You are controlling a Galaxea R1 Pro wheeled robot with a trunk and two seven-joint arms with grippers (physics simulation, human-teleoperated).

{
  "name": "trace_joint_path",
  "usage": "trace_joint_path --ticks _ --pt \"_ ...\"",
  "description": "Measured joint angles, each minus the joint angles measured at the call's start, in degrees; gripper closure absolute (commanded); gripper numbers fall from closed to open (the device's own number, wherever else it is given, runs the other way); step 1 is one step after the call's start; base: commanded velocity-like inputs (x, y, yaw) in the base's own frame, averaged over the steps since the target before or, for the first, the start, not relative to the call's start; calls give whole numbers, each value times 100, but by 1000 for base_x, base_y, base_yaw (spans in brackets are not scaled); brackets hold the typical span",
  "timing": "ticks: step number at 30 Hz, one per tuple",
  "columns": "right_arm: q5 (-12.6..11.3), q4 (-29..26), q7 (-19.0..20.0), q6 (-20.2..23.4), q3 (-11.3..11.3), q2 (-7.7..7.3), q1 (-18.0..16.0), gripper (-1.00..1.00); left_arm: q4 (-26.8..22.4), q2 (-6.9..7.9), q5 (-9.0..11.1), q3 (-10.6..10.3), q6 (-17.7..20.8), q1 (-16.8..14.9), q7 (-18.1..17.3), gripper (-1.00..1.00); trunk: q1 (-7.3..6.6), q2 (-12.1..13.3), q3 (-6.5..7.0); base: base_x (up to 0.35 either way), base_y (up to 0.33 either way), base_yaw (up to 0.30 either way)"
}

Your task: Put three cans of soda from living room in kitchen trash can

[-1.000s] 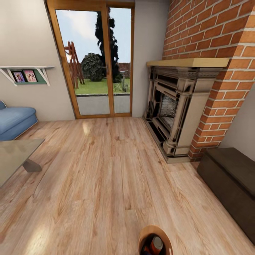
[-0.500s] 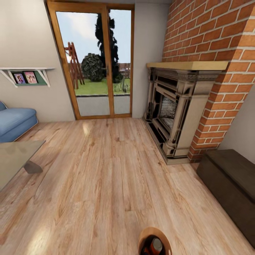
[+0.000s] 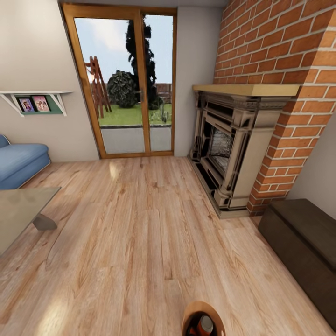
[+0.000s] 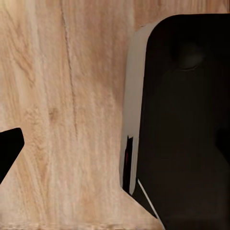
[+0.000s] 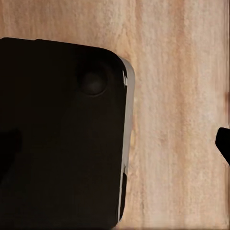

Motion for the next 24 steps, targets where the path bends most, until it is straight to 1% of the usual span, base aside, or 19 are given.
trace_joint_path --ticks 2,4,10,17,24 --pt "-32 9 0 2 -2 -17 -2 -100 0 -32 0 2 55 33 -1 -100 -44 80 36 0 0 0" --pt "-108 48 -1 4 -62 -59 -4 -100 3 -75 -8 -4 129 220 -8 -100 -88 160 71 0 0 0" --pt "-128 258 -1 5 -90 -87 -72 -100 2 -58 34 9 129 357 -6 -100 -220 401 180 0 0 0" --pt "-138 653 -1 12 -111 -142 -105 -100 2 -46 69 26 119 390 -2 -100 -373 682 305 0 0 0" --pt "-135 1026 -1 19 -107 -189 -110 -100 2 -71 75 28 120 394 -2 -100 -527 963 431 0 0 0"
